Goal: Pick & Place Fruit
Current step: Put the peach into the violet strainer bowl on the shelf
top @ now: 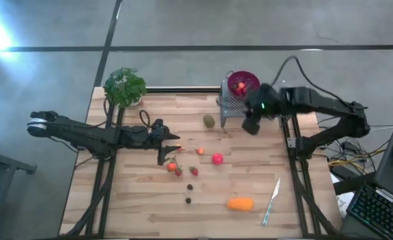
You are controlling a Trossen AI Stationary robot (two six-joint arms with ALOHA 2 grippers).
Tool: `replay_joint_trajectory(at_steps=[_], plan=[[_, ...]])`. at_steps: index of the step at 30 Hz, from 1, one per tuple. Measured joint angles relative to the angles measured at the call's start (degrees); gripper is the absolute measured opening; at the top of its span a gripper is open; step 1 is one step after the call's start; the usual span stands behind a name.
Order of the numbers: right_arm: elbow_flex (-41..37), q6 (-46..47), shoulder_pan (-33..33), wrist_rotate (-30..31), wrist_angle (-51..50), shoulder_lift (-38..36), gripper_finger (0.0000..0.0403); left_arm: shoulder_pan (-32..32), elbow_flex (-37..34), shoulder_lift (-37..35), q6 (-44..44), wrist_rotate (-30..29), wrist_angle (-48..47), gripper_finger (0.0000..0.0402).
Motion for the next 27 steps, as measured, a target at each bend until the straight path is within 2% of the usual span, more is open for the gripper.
replay_joint_trajectory(at_steps=[6,9,12,15,18,21,27], plan=[[-11.8,8.3,10.7,7.6,4.8,-5.4,0.0085,0.0,0.0,-0.1,-3.7,-0.1,-5.7,0.02],[-18.2,11.2,14.1,9.2,10.7,-7.7,0.008,0.0,1.4,-0.1,-8.1,-3.1,-11.5,0.02],[-24.5,11.6,15.6,10.3,18.8,-9.6,0.0083,0.0,4.6,-0.2,-12.7,-8.9,-23.2,0.0199],[-30.0,11.7,15.7,10.5,25.7,-10.8,0.0093,0.0,9.2,0.1,-22.7,-14.9,-38.4,0.0199],[-34.5,11.6,15.6,11.0,31.1,-11.4,0.0105,0.0,12.4,0.5,-33.0,-17.6,-49.3,0.0199],[-37.7,11.5,15.6,12.5,35.8,-11.5,0.0119,0.0,13.4,0.6,-39.7,-17.6,-53.3,0.0199],[-41.1,11.7,15.6,13.1,40.3,-11.3,0.0147,0.0,13.2,1.4,-46.5,-17.3,-53.4,0.0199]])
